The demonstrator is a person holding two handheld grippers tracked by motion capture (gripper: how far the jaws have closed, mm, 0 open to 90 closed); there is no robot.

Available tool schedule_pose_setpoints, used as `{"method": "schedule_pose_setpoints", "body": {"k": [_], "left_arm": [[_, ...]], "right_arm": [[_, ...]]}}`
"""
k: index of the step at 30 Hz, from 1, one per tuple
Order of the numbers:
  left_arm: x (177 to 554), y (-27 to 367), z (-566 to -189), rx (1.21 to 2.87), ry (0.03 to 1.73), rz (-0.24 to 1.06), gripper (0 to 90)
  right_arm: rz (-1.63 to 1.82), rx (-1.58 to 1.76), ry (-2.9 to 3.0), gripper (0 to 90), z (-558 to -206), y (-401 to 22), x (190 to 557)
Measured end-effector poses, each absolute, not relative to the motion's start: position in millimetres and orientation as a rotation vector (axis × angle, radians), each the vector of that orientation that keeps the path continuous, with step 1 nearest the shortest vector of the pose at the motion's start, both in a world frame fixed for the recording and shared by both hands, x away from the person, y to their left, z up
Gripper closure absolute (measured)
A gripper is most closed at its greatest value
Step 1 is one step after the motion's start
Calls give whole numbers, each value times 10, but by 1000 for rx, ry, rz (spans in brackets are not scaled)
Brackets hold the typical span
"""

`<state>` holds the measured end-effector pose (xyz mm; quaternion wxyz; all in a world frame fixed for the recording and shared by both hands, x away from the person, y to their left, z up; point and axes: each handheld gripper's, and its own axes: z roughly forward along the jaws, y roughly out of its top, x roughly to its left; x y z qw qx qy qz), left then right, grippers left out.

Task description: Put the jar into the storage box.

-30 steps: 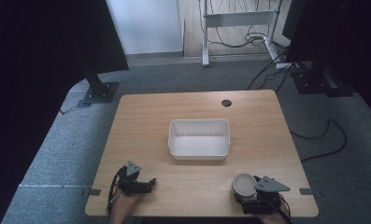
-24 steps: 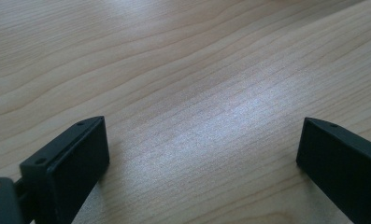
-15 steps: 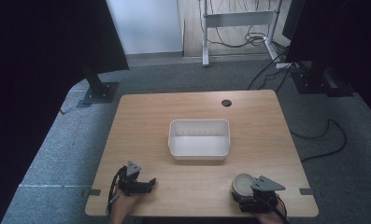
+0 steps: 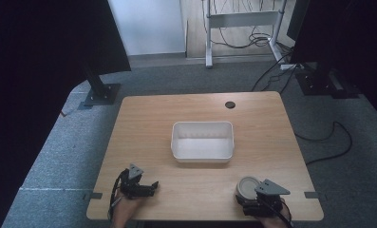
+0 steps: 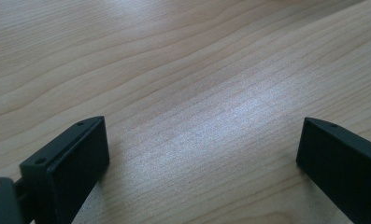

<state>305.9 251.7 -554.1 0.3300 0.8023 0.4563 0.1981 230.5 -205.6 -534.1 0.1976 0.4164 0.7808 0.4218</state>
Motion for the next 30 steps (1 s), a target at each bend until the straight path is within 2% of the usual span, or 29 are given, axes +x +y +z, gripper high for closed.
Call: {"method": "schedule_pose_setpoints", "body": {"k": [30], "left_arm": [[3059, 2517, -5541, 2099, 1194, 518, 26]], "right_arm": [[1172, 1058, 2197, 95, -4997, -1732, 2571]]}}
